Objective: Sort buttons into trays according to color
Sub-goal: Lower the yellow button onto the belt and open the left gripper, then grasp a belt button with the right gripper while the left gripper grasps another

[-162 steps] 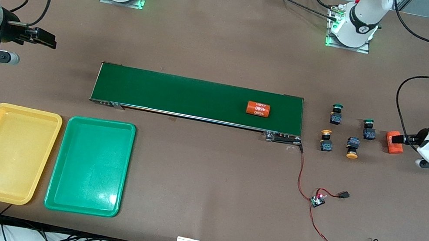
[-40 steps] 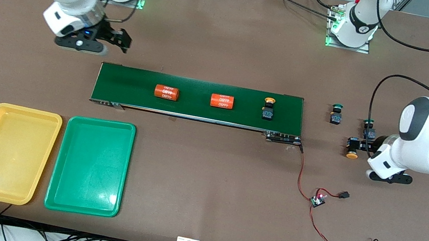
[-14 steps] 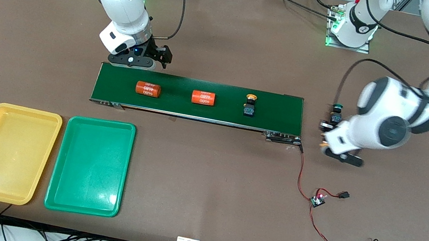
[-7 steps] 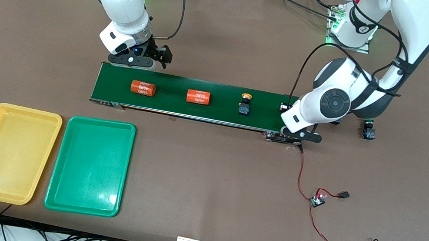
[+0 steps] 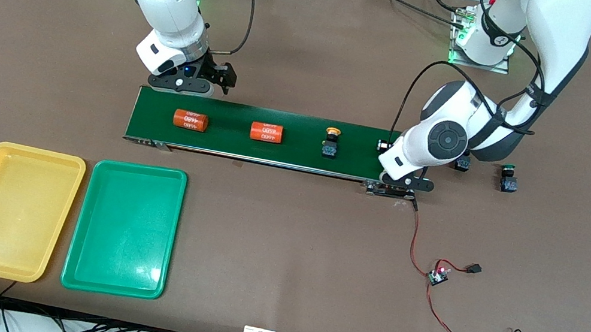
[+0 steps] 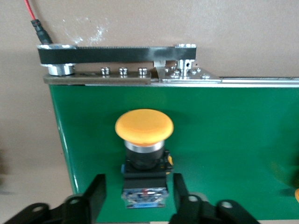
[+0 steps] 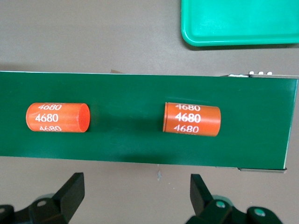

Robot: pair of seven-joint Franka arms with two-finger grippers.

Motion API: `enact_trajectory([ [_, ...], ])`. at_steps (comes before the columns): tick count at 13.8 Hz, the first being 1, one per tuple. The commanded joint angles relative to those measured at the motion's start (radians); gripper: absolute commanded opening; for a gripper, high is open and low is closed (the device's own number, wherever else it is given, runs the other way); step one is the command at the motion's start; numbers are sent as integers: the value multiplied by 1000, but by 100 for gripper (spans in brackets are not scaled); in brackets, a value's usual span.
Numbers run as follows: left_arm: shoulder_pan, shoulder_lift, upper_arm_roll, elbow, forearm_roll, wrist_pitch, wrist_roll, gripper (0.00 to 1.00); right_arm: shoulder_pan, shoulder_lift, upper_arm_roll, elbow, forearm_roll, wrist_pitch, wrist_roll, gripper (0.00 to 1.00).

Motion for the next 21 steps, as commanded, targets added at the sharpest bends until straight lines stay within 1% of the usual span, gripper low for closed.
enact_trajectory([
  [1, 13, -41, -5, 52, -9, -76, -41, 100, 8, -15, -10, -1, 13, -18, 8, 100],
  [4, 30, -46, 3, 204, -2, -309, -42, 100, -6, -21, -15, -1, 13, -27, -3, 100],
  [5, 36, -51, 15, 223, 3, -359, -33, 100, -8, -21, -15, -1, 13, -32, -5, 100],
  [8, 66, -112, 78, 197, 5, -399, 2, 100, -12, -22, -15, 3, 13, -32, 3, 100],
  [10, 70, -144, 154, 162, 5, -416, 71, 100, -11, -18, -15, 5, 13, -20, 11, 100],
  [11, 70, -169, 187, 119, 3, -401, 138, 100, -8, -15, -15, 6, 13, -17, 12, 100],
  [12, 71, -189, 205, 78, 3, -372, 189, 100, -2, -11, -15, 12, 13, -17, 18, 100],
  [13, 86, -216, 213, 12, 3, -329, 223, 100, 5, 1, -10, 20, 12, -10, 62, 100],
  [15, 115, -247, 213, -155, 3, -147, 270, 100, 35, 39, -6, 46, 7, 13, 142, 100],
  [16, 132, -247, 213, -220, 3, -43, 312, 100, 58, 79, -6, 87, 7, 10, 178, 100],
  [17, 142, -244, 215, -266, 3, 43, 353, 100, 87, 123, -6, 133, -2, 7, 233, 100],
  [18, 142, -238, 215, -292, 3, 93, 381, 100, 124, 172, -7, 181, -7, 8, 286, 100],
  [20, 142, -215, 215, -325, 5, 142, 404, 100, 162, 273, -9, 293, -10, 7, 342, 100],
  [21, 142, -209, 216, -358, 5, 203, 427, 100, 173, 313, -9, 337, -10, 7, 362, 100],
])
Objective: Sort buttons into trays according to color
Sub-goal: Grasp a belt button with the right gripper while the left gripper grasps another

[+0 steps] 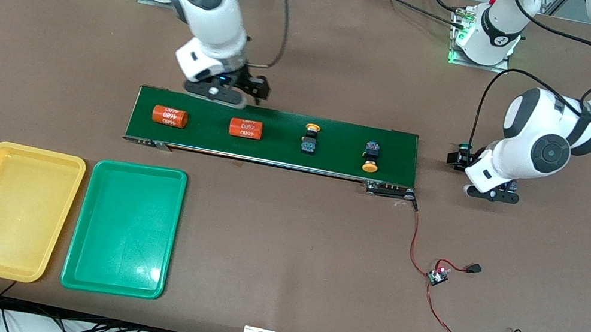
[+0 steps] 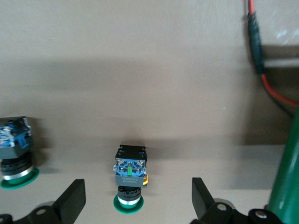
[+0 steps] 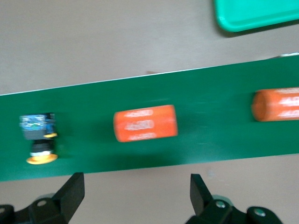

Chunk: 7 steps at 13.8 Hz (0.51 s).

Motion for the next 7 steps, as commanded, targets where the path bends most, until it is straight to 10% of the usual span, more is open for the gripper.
enact_trajectory([
  [1, 3, -11, 3, -91, 3, 143, 96, 100, 44, 151, -12, 168, -12, -13, 70, 100],
  [7, 3, 48, 19, -131, 3, 234, 128, 95, 59, 217, -31, 205, -64, -7, 69, 100],
])
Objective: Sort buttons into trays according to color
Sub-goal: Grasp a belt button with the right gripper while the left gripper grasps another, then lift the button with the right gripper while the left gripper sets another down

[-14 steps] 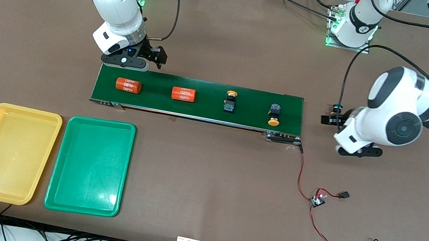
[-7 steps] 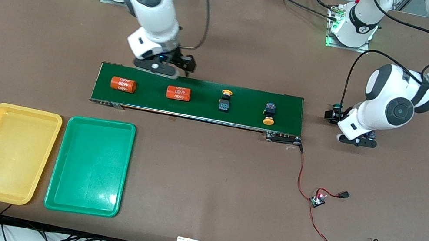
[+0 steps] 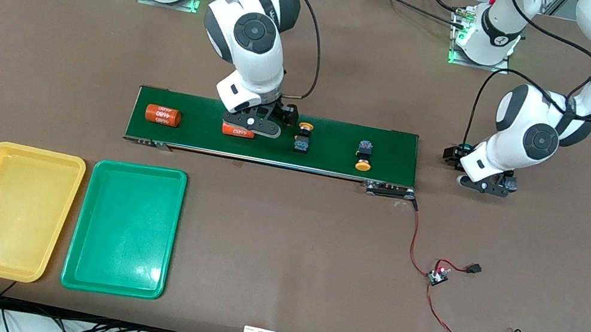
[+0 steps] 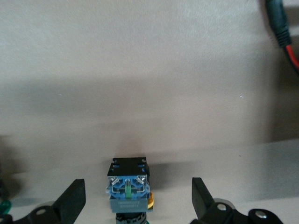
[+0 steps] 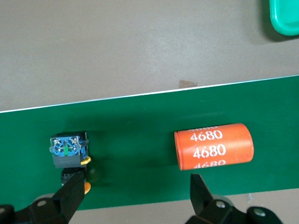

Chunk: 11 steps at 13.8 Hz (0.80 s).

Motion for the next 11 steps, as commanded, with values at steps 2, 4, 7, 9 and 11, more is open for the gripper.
enact_trajectory([
  [2, 6, 10, 3, -22, 3, 13, 12, 61, 33, 30, -38, 49, -17, -1, 24, 100],
  [4, 17, 10, 3, -22, 3, 8, 11, 35, 41, 41, -49, 65, -14, 14, 24, 100],
  [7, 21, -19, 3, 2, 2, -47, -32, 18, 64, 76, -50, 88, -10, 17, 47, 100],
  [9, 21, -28, 2, 71, 2, -160, -72, 18, 71, 112, -49, 102, -5, 35, 50, 100],
  [11, 20, -31, -3, 172, 2, -293, -70, 19, 71, 141, -46, 102, -1, 60, 49, 100],
])
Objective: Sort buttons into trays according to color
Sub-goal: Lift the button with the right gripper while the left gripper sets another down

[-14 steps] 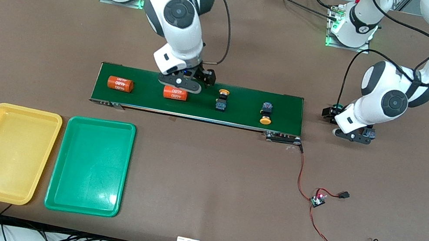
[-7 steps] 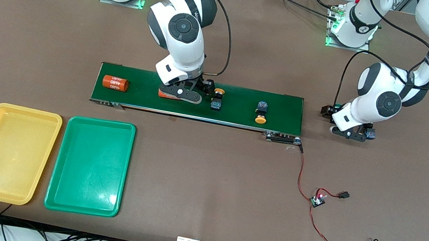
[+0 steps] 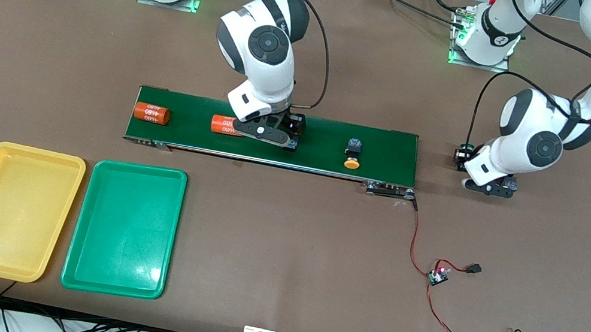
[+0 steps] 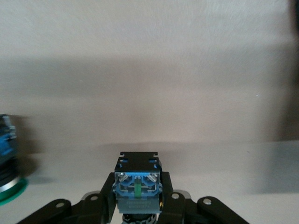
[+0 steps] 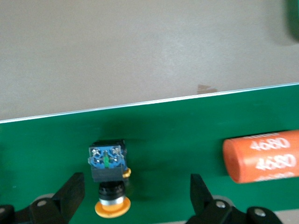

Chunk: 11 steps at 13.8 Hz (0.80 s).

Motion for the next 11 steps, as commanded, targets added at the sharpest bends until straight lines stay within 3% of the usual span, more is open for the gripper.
enact_trajectory([
  [1, -7, -20, -15, 134, 0, -176, -23, 20, 14, 48, -7, 31, -1, 13, 17, 100],
  [5, -33, -9, -137, 244, -12, -199, -134, 20, 12, 75, -1, 31, -2, 17, 12, 100],
  [8, -67, 12, -198, 258, -15, -189, -209, 19, 12, 79, 1, 28, -1, 22, 1, 100],
  [9, -79, 25, -213, 265, -15, -181, -240, 19, 12, 79, 1, 26, -1, 22, -2, 86],
  [10, -83, 37, -230, 271, -17, -154, -260, 19, 12, 80, 1, 25, -1, 20, -12, 61],
  [11, -93, 46, -231, 270, -18, -118, -263, 19, 11, 79, 1, 25, 1, 19, -35, 27],
])
